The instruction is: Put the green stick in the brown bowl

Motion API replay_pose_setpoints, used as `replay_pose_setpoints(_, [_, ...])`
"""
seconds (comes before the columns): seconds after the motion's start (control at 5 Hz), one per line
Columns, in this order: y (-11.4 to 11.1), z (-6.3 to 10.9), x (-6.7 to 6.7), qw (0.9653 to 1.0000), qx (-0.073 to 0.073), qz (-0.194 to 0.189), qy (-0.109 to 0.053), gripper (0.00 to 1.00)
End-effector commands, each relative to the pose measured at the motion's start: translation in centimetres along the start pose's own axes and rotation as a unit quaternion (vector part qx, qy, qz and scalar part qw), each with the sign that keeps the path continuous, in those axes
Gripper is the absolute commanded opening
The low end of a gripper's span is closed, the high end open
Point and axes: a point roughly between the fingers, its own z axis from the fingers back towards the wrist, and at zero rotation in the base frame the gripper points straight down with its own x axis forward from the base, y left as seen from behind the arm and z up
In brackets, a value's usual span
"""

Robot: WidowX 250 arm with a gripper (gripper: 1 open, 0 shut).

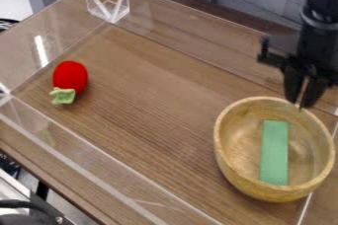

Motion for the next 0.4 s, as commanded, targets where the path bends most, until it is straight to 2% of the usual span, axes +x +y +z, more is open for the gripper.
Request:
replay_pose_setpoints(0.0, [0.85,0.17,0.06,0.9998,-0.004,0.010,-0.019,0.00])
replay_pose_setpoints(0.2, [1.36,-0.41,-0.14,0.9998,-0.004,0.014,-0.014,1.00])
